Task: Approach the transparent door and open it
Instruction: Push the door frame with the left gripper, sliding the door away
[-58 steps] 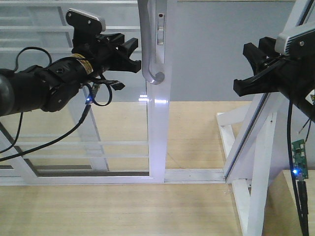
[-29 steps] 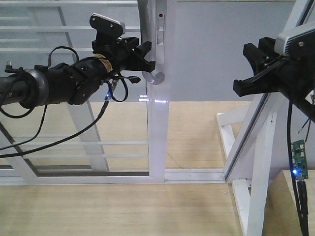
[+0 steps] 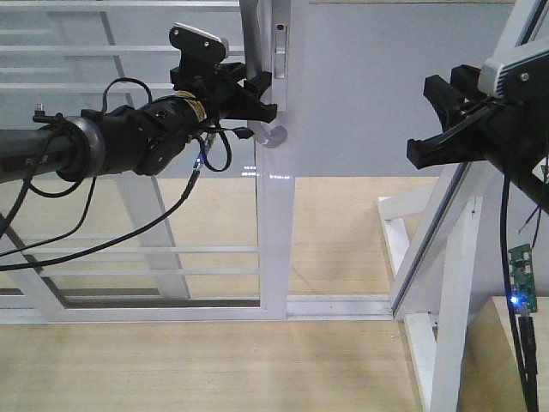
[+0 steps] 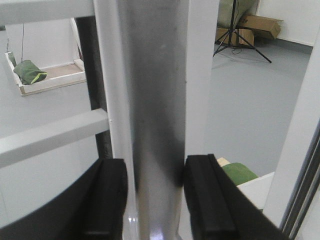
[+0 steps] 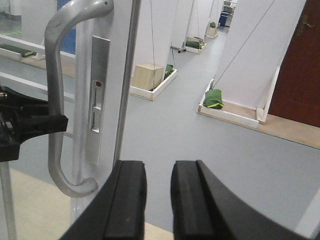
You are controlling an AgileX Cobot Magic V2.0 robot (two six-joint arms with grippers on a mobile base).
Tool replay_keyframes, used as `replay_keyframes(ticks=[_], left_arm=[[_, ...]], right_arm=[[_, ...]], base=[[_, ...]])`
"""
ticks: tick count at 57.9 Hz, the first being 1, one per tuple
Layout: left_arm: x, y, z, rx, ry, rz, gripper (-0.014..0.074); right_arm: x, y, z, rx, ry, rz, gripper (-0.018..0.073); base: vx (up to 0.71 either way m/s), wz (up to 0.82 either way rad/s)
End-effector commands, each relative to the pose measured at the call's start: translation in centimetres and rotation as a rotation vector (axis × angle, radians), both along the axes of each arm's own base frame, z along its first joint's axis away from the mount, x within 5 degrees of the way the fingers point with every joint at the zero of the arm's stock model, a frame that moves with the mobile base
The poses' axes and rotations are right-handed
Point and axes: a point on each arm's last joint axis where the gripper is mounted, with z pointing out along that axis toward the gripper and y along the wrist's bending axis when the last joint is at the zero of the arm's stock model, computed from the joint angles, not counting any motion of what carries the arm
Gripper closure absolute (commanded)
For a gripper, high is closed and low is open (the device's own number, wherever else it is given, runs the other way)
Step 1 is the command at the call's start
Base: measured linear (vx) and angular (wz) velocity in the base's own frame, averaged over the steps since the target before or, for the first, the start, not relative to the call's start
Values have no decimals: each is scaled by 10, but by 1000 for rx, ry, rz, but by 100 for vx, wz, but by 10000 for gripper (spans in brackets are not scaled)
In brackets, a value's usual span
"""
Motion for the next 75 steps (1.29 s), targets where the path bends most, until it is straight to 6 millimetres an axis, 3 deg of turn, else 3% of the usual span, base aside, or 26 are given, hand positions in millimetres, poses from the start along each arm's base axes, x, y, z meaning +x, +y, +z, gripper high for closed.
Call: replay_keyframes(ticks=[1, 19, 32, 42, 75], left_arm=[[0, -4, 47, -96, -142, -12, 184], [13, -7, 45, -52, -95, 14, 197], [12, -3, 43, -3, -27, 42, 307], [8, 1, 58, 2, -32, 52, 366], [-2, 64, 96, 51, 20, 202, 358]], right_arm=[[-2, -1, 23, 29, -133, 5, 316], [-2, -1, 23, 28, -132, 5, 316], [-2, -1, 23, 28, -132, 5, 316], [-2, -1, 23, 28, -132, 5, 316], [-2, -1, 23, 28, -132, 5, 316]], base=[[0, 0], [0, 0], [0, 0], [0, 0], [0, 0]])
